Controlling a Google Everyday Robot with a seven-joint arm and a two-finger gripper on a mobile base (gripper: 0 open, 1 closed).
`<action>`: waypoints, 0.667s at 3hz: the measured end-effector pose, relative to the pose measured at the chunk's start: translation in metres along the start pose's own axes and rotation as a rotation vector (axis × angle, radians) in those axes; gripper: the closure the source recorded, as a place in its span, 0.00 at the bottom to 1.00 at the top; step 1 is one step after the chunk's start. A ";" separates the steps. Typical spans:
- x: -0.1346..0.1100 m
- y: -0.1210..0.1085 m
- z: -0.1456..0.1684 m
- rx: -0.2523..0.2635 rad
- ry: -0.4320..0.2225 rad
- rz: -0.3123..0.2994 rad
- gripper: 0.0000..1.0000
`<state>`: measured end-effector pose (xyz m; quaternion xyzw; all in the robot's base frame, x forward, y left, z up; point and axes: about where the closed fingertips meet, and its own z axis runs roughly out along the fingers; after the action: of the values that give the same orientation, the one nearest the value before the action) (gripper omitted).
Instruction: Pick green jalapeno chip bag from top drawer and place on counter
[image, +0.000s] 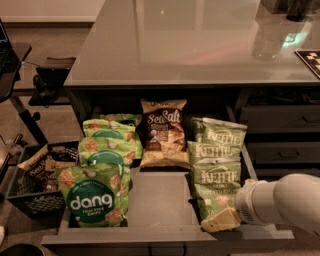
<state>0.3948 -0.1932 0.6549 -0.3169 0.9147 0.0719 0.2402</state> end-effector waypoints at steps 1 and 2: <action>-0.005 0.005 0.015 -0.001 -0.015 0.024 0.00; -0.007 0.006 0.015 -0.005 -0.013 0.023 0.00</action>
Offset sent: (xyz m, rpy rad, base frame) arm 0.0337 0.0525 -0.0320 0.1005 0.0274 -0.1004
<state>0.4017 -0.1803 0.6456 -0.3064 0.9166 0.0788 0.2445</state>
